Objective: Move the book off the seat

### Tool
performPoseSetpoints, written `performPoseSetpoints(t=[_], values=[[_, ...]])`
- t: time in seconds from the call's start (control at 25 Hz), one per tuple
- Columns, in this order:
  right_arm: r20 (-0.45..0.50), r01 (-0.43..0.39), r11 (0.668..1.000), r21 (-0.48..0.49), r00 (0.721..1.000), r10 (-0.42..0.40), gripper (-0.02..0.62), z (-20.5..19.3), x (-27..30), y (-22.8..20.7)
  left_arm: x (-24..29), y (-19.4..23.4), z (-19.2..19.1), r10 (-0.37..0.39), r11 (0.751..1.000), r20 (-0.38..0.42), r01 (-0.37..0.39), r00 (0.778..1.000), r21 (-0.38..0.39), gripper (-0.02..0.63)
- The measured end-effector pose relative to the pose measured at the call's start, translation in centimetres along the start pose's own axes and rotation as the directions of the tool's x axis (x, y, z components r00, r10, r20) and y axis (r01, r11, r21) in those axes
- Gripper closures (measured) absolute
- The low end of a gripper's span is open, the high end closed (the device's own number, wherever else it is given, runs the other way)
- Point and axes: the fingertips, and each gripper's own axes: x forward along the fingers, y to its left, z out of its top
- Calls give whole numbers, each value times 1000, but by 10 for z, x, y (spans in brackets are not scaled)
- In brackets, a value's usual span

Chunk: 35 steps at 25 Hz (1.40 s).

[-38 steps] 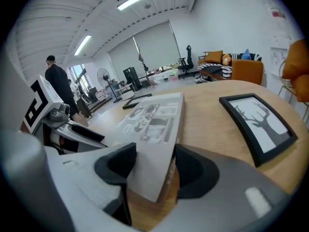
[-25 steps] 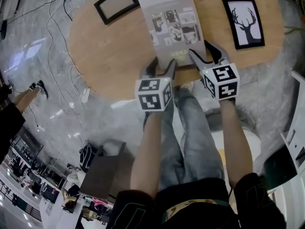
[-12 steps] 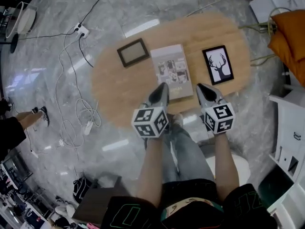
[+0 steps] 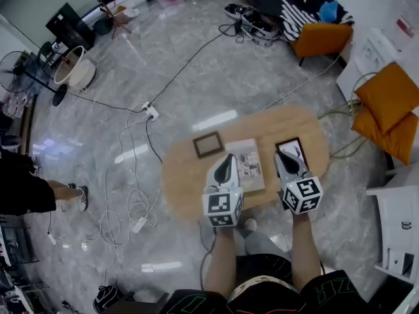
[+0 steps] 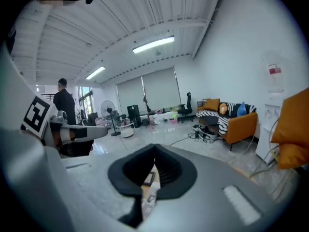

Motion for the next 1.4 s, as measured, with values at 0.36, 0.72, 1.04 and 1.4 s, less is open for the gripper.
performPoseSetpoints(t=[0.36, 0.72, 1.04, 1.4], values=[[189, 43, 999, -2, 981, -41, 591, 127, -48, 31, -53, 2, 119, 92, 994, 174, -102, 981, 50, 595], [282, 82, 990, -119, 958, -45, 591, 167, -111, 37, -110, -16, 154, 111, 992, 277, -124, 955, 31, 594], [299, 111, 981, -161, 952, -58, 591, 144, -121, 21, -94, -24, 121, 86, 992, 262, -108, 961, 71, 595], [275, 153, 972, -180, 956, -99, 591, 161, -138, 4, -76, -46, 131, 25, 998, 221, -39, 975, 56, 595]])
